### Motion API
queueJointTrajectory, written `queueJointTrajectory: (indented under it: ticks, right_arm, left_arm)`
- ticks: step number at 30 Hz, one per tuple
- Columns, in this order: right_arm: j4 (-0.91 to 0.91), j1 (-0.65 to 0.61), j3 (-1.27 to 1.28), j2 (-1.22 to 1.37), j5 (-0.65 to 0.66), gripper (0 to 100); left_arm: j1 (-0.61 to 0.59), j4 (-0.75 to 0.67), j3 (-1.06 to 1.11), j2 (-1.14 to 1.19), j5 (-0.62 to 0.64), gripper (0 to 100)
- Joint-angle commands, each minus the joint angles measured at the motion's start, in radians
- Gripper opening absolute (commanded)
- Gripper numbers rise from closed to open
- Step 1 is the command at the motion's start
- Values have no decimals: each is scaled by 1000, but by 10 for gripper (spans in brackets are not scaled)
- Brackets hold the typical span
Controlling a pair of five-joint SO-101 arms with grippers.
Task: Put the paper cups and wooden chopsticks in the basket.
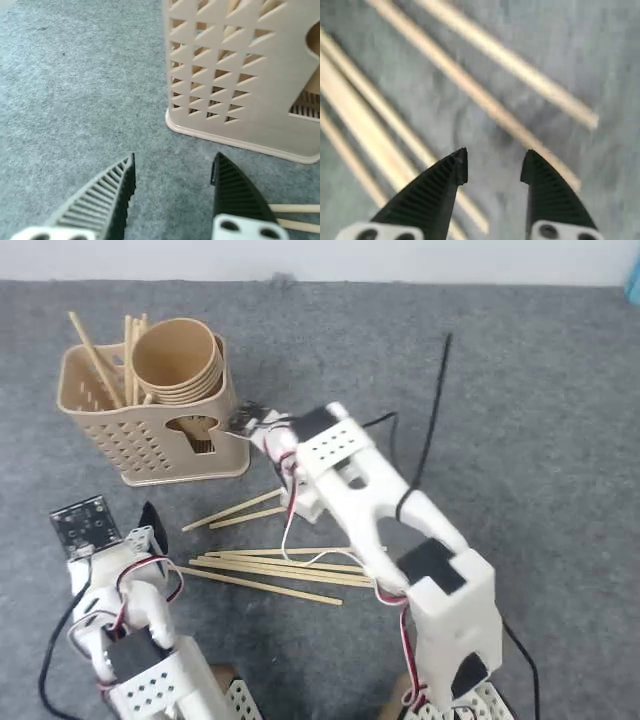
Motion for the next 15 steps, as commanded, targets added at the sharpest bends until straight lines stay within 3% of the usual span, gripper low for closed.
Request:
queueJointTrajectory:
  ticks: [1,6,15]
  right_arm:
    - [-147,-33,-3,21,-14,118]
    - [-234,-36,-5,125,-12,105]
    - [-93,-44,-43,139,-11,69]
  left_arm:
    - [-11,-23,-4,9,-5,236]
    - [-11,-23,-4,9,-5,236]
    - [-8,-23,-4,9,-8,236]
